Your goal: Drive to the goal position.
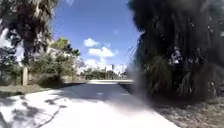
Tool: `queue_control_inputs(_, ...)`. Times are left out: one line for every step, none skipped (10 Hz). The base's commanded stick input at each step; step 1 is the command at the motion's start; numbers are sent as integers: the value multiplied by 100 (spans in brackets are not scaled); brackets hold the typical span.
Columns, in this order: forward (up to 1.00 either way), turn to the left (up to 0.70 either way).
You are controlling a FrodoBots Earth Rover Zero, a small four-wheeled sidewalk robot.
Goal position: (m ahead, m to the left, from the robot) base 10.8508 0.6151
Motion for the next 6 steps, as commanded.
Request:
queue_control_inputs(70,0)
queue_control_inputs(70,0)
queue_control_inputs(70,0)
queue_control_inputs(70,0)
queue_control_inputs(70,0)
queue_control_inputs(70,0)
